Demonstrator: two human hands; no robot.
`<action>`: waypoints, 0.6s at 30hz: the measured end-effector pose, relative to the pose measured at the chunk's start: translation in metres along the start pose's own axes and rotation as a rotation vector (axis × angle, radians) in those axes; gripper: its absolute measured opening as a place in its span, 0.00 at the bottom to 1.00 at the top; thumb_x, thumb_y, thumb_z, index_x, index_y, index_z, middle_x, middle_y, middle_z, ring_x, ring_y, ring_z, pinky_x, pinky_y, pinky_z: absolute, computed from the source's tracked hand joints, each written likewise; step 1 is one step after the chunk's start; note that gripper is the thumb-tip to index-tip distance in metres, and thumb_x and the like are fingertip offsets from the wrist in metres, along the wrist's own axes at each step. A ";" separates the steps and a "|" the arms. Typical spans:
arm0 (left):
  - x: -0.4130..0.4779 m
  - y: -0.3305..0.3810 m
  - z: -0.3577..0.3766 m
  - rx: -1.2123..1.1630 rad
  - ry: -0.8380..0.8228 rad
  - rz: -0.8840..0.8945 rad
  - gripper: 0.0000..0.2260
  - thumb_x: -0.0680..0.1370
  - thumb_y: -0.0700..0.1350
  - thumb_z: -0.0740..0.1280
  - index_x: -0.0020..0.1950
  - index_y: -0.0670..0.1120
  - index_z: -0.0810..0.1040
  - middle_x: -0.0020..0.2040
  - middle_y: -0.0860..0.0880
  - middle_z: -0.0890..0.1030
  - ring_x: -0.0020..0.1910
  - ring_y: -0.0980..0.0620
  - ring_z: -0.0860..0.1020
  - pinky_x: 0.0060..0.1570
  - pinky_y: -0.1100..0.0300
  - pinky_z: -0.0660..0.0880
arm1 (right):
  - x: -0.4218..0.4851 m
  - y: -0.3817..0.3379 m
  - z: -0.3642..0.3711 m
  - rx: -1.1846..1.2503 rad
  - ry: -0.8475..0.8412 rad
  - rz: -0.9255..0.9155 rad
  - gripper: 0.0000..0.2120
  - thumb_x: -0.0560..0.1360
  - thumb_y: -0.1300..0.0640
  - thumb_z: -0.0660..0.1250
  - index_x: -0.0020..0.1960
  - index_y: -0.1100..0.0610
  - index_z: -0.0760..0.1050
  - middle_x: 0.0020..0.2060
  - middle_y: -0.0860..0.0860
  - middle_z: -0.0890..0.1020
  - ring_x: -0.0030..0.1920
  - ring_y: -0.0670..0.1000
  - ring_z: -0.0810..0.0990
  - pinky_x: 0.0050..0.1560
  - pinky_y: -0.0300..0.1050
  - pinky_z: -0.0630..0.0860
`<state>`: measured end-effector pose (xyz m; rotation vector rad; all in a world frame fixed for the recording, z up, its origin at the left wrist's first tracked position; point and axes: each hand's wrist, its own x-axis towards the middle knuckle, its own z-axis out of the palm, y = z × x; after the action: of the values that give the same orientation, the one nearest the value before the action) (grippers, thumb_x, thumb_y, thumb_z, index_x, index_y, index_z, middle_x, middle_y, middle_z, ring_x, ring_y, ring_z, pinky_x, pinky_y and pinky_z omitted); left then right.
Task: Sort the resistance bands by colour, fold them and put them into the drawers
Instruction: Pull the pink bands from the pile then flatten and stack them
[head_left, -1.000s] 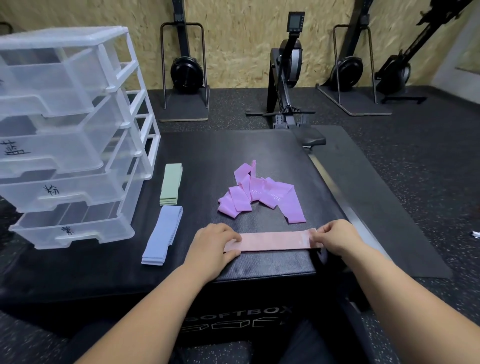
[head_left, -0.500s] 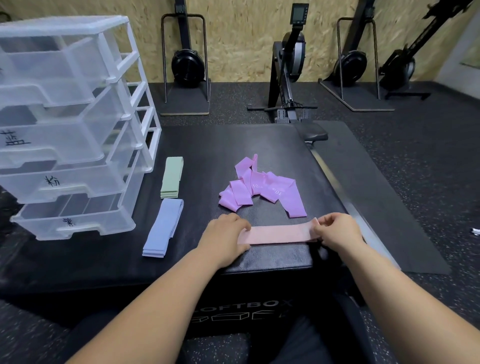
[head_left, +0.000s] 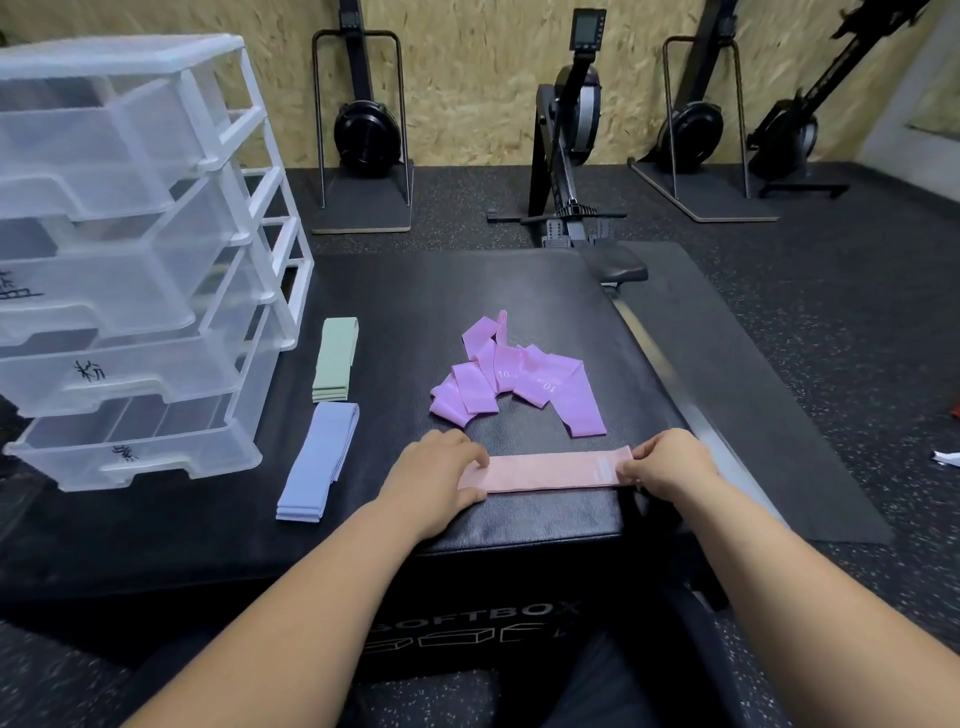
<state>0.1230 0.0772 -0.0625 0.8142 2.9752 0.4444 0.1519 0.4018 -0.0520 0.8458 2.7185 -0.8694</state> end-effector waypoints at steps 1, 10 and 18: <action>0.000 0.000 0.000 -0.002 0.000 -0.001 0.17 0.78 0.59 0.73 0.66 0.59 0.77 0.64 0.57 0.76 0.63 0.49 0.72 0.63 0.49 0.70 | 0.000 0.000 0.000 0.012 -0.005 0.004 0.08 0.67 0.55 0.79 0.41 0.60 0.87 0.27 0.52 0.77 0.32 0.53 0.73 0.33 0.42 0.69; -0.004 -0.004 -0.001 0.020 0.006 0.006 0.20 0.77 0.62 0.73 0.68 0.59 0.76 0.63 0.56 0.75 0.62 0.49 0.73 0.61 0.50 0.71 | -0.009 0.001 0.008 -0.025 0.107 -0.062 0.15 0.74 0.46 0.74 0.40 0.59 0.84 0.32 0.52 0.84 0.37 0.57 0.82 0.38 0.46 0.77; -0.018 -0.028 -0.004 -0.168 0.017 -0.104 0.21 0.74 0.57 0.78 0.65 0.58 0.78 0.61 0.58 0.77 0.60 0.51 0.72 0.64 0.50 0.73 | 0.001 -0.005 0.002 -0.069 -0.017 0.014 0.18 0.73 0.44 0.76 0.45 0.60 0.85 0.30 0.52 0.76 0.32 0.55 0.73 0.34 0.44 0.69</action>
<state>0.1247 0.0440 -0.0670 0.6395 2.9269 0.6879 0.1482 0.3978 -0.0513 0.8391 2.7080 -0.7715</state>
